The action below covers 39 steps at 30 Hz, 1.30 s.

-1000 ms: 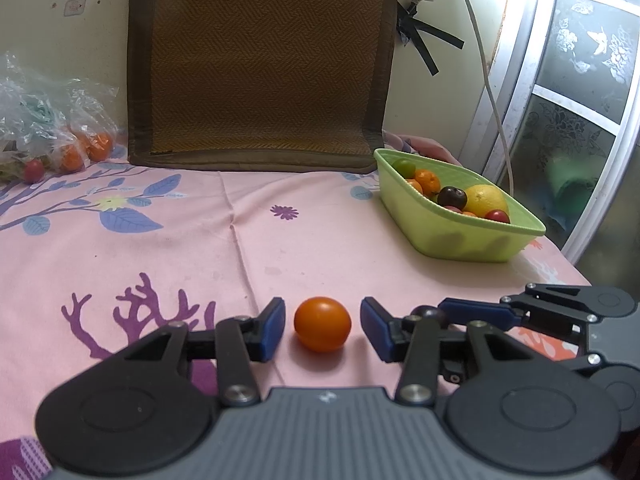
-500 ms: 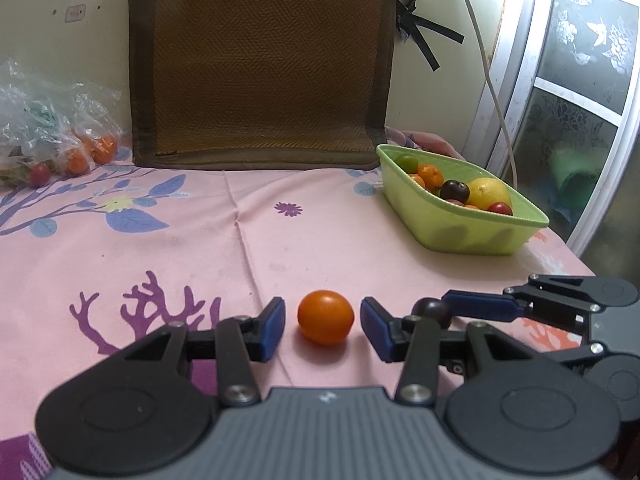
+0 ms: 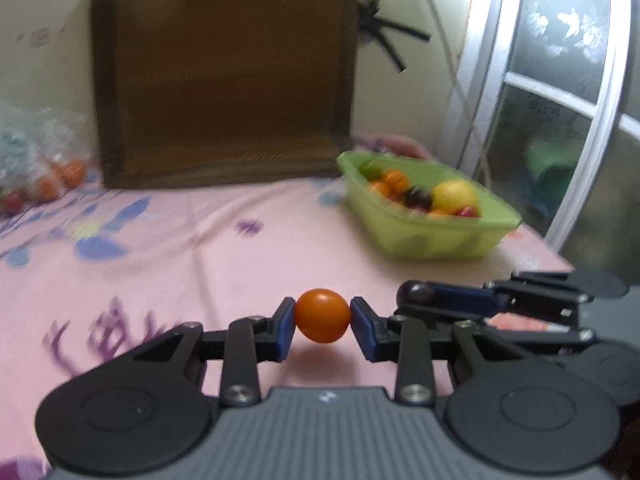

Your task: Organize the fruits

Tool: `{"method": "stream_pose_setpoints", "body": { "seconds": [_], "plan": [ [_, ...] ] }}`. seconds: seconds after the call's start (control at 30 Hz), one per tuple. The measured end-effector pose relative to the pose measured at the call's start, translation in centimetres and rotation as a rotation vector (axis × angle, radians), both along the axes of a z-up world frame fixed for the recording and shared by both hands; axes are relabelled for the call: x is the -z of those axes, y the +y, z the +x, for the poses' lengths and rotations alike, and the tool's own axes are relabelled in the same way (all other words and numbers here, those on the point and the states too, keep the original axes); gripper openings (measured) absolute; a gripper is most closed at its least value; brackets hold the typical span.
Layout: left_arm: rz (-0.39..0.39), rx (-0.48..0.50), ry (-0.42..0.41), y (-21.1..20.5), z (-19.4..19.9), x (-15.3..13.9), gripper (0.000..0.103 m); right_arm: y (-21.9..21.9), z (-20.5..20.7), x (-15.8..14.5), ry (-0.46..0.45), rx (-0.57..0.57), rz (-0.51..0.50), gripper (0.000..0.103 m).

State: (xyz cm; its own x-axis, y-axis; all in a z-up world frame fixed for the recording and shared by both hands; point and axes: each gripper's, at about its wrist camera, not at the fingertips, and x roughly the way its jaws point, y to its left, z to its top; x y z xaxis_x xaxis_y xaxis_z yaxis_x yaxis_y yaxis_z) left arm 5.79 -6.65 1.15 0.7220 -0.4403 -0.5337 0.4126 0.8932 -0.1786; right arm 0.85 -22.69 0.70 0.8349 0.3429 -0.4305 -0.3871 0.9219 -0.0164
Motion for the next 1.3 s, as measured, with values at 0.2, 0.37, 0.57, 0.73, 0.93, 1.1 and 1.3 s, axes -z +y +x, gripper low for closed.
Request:
{"method": "stream_pose_setpoints", "body": {
  "seconds": [0.2, 0.37, 0.57, 0.73, 0.93, 1.1, 1.3],
  "plan": [
    [-0.031, 0.099, -0.064, -4.3, 4.1, -4.4, 0.031, -4.6, 2.0, -2.8, -0.119, 0.142, 0.086, 0.026],
    [-0.063, 0.114, 0.009, -7.8, 9.2, -4.9, 0.031, -5.4, 4.7, -2.9, -0.142, 0.193, 0.048, 0.027],
    [-0.103, 0.096, 0.084, -9.3, 13.1, -3.8, 0.042, -5.5, 6.2, -1.8, -0.161, 0.200, 0.036, 0.035],
    [-0.145, 0.074, 0.111, -9.2, 14.0, -3.3, 0.042, -6.5, 5.3, -2.4, -0.192, 0.231, 0.095, 0.035],
    [-0.187, 0.039, 0.075, -6.6, 10.8, -4.3, 0.042, -8.1, 4.4, -2.9, -0.237, 0.306, 0.179, 0.035],
    [-0.116, -0.026, 0.023, -4.1, 5.8, -4.6, 0.046, -9.0, 3.7, -2.9, -0.190, 0.339, 0.275, 0.045],
    [0.012, -0.087, -0.045, -2.3, -0.9, -3.7, 0.055, -7.6, -0.3, -2.0, -0.108, 0.295, 0.353, 0.046]
  ]
}}
